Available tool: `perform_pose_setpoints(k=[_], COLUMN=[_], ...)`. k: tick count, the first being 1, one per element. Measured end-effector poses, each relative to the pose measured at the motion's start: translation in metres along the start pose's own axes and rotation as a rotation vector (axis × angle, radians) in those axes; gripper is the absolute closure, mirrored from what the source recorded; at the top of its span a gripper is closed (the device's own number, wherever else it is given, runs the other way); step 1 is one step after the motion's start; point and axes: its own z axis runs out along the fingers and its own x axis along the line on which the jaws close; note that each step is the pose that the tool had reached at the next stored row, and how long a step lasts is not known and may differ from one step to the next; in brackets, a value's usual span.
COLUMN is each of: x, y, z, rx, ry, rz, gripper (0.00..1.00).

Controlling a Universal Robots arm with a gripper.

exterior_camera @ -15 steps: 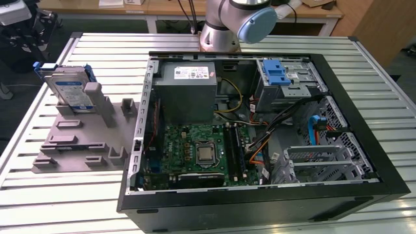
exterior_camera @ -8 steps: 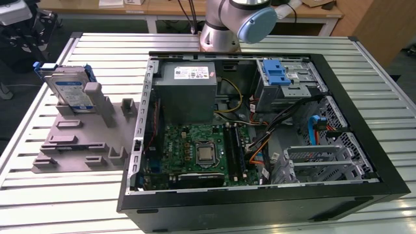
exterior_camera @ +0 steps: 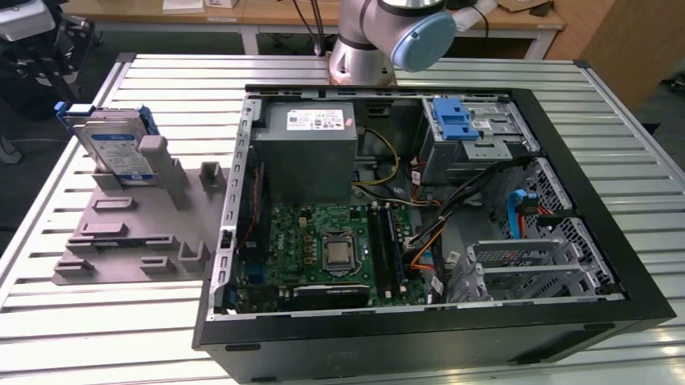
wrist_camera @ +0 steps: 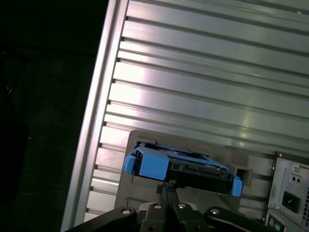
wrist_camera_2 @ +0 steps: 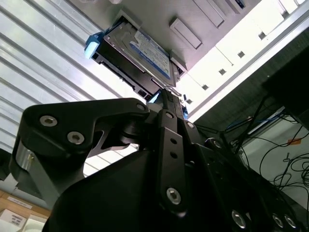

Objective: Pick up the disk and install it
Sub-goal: 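Pick up the disk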

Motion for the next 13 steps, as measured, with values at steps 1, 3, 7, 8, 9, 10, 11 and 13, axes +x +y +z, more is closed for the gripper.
perform_pose_setpoints(k=[1, 3, 7, 8, 9, 10, 11, 13], x=[0.0000, 0.0000, 0.0000, 0.0000, 0.0000, 0.0000, 0.0000, 0.0000], y=[0.0000, 0.0000, 0.0000, 0.0000, 0.0000, 0.0000, 0.0000, 0.0000], z=[0.0000, 0.0000, 0.0001, 0.0001, 0.0001, 0.0002, 0.0002, 0.0002], rx=[-0.0001, -0.0002, -0.0006, -0.0008, -0.0009, -0.0011, -0.0012, -0.0016], ry=[0.0002, 0.0006, 0.0026, 0.0032, 0.0040, 0.0048, 0.0055, 0.0071], rz=[-0.004, -0.017, -0.063, -0.080, -0.097, -0.115, -0.134, -0.169], gripper=[0.89, 0.89, 0.89, 0.89, 0.89, 0.89, 0.89, 0.89])
